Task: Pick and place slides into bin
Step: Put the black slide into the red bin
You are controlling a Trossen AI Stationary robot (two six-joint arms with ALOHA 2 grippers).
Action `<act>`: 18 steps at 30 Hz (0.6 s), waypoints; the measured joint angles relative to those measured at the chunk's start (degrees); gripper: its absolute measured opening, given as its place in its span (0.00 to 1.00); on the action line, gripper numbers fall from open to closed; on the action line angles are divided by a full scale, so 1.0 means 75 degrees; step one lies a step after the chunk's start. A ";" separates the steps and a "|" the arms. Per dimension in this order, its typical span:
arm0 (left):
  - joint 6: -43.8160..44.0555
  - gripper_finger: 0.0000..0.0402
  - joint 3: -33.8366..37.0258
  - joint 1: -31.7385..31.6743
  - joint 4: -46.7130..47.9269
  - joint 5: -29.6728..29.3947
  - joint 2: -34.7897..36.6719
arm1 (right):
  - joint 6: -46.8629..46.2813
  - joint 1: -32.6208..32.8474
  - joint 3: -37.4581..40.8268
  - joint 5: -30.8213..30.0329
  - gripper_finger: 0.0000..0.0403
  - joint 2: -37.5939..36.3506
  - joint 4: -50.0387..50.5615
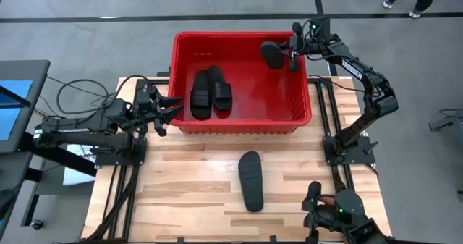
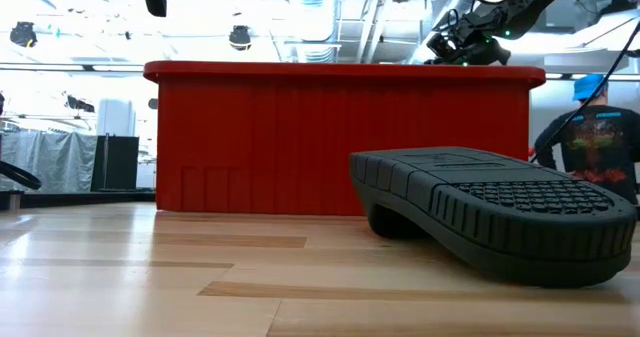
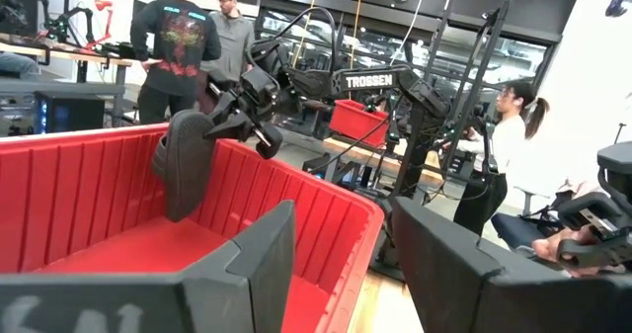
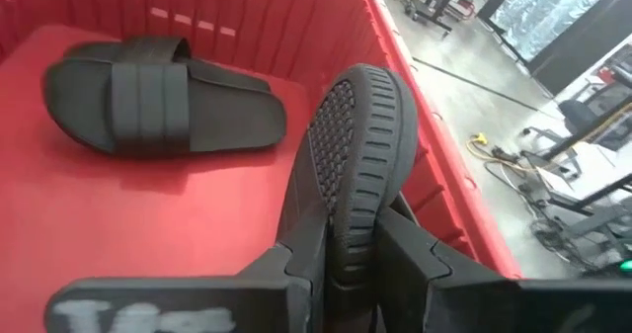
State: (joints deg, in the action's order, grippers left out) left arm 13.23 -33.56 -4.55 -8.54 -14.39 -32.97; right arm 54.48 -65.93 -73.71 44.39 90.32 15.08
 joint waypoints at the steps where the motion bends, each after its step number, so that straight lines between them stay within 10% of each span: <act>1: 0.0000 0.40 0.0000 -0.0001 -0.0001 0.0001 0.0000 | 0.0005 0.0029 0.0000 -0.0116 0.15 0.0000 -0.0017; 18: -0.0006 0.40 0.0000 0.0001 0.0003 0.0003 0.0000 | 0.0201 0.0123 -0.0002 -0.0355 0.15 0.0000 0.0154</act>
State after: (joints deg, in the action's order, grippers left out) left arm 13.19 -33.56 -4.54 -8.51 -14.37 -32.97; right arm 55.99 -65.00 -73.73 41.73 90.32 16.23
